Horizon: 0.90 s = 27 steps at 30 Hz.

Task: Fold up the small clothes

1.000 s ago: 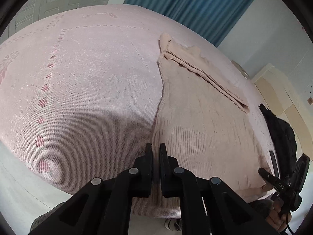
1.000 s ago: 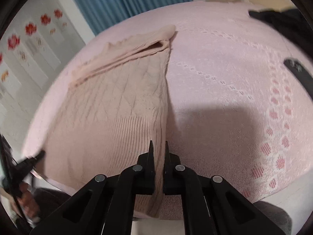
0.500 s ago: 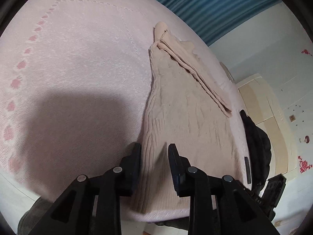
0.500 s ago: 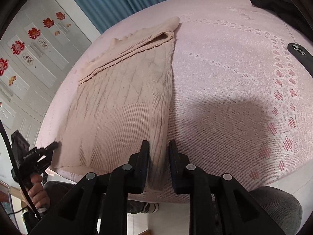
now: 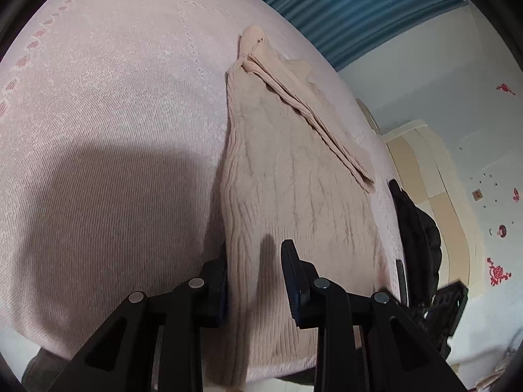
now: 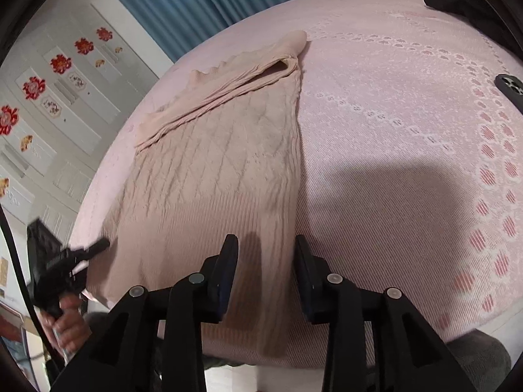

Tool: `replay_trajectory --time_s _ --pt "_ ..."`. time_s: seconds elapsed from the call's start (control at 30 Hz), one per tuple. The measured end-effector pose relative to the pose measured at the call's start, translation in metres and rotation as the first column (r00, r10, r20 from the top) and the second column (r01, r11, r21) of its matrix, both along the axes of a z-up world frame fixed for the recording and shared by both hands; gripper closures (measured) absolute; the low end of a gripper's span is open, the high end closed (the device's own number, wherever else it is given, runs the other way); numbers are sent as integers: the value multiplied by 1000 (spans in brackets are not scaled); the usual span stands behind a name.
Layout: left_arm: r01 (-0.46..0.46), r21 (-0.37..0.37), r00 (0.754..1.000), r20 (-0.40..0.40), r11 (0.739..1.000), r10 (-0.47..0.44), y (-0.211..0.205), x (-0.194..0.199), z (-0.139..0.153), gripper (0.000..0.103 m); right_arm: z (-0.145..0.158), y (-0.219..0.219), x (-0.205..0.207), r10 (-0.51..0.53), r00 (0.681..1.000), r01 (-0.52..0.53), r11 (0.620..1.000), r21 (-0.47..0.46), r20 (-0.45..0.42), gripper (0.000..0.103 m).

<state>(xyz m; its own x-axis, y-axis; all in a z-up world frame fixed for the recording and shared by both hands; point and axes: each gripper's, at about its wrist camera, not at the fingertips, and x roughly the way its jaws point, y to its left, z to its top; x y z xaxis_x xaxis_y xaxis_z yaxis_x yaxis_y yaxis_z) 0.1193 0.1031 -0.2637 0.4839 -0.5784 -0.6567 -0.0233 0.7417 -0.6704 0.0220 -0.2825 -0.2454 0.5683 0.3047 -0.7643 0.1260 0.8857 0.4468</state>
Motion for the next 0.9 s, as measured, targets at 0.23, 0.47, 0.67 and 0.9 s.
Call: replay_trajectory --time_s 0.23,0.47,0.67,0.9 --pt "39 29 999 22 999 -40 5 -30 4 76 1 17 5 16 1000 -16 999 -41 -9 67" --pt "11 40 1000 24 999 -12 5 -44 6 76 2 18 -20 55 998 -55 998 -32 -10 67" --pt "2 149 998 54 989 -10 -8 -49 12 79 3 21 -36 4 1000 -4 996 -85 8 78" --pt "5 144 998 61 990 -14 -11 -52 12 82 3 20 -38 -3 1000 3 997 -77 1 78"
